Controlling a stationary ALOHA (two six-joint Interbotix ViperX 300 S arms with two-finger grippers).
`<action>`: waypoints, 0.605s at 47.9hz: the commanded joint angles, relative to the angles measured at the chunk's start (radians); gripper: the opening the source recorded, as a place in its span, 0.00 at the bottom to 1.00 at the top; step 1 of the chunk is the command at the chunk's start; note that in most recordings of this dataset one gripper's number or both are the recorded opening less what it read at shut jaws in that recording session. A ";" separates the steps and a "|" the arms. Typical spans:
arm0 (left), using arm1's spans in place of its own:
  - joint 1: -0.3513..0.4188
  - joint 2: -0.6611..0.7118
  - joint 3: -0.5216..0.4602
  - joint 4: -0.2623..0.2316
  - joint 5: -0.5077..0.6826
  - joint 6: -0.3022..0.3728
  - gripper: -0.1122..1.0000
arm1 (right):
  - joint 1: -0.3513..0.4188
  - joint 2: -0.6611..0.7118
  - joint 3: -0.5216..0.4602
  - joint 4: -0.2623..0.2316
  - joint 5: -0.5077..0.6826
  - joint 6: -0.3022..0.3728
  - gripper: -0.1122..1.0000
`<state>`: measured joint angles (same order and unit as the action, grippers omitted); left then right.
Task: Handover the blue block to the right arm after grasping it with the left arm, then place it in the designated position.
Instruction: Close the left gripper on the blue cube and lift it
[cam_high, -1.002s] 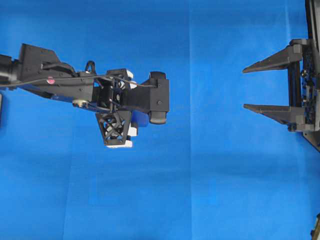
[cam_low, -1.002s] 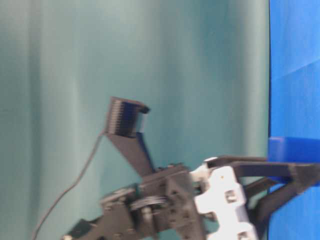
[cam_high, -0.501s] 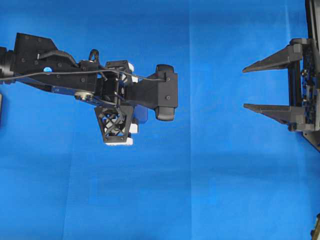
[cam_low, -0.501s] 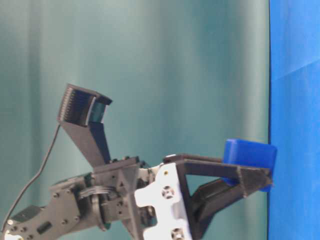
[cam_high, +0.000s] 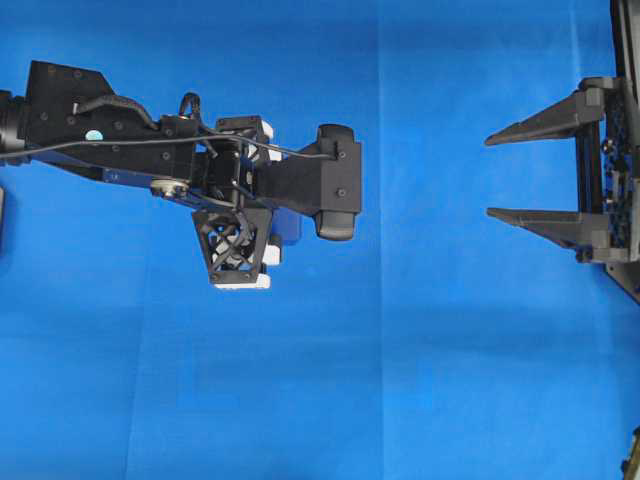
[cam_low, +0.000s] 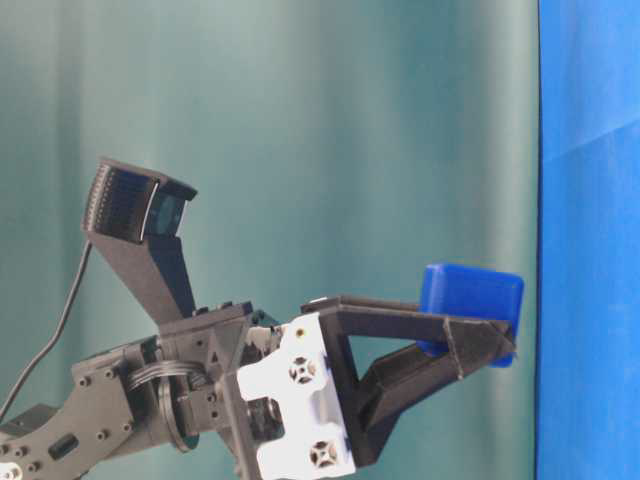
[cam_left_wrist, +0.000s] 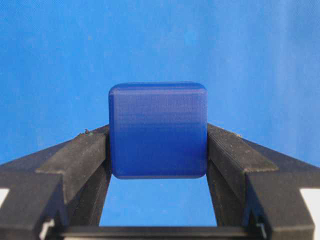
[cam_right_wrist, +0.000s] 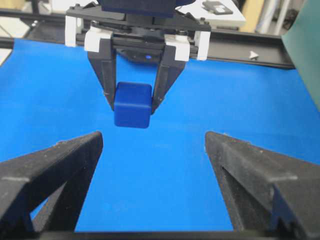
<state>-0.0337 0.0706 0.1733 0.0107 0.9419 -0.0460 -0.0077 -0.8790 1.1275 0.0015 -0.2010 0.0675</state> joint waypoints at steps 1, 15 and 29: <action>-0.003 -0.040 -0.020 0.003 -0.005 0.000 0.54 | -0.002 0.003 -0.025 0.002 -0.006 0.000 0.95; -0.003 -0.043 -0.017 0.003 -0.008 -0.008 0.54 | -0.002 0.008 -0.026 0.003 -0.005 0.002 0.95; -0.002 -0.046 -0.014 0.003 -0.008 -0.011 0.54 | -0.002 0.008 -0.028 0.002 -0.006 0.002 0.95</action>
<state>-0.0337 0.0614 0.1749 0.0107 0.9388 -0.0552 -0.0077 -0.8759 1.1275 0.0015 -0.2010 0.0675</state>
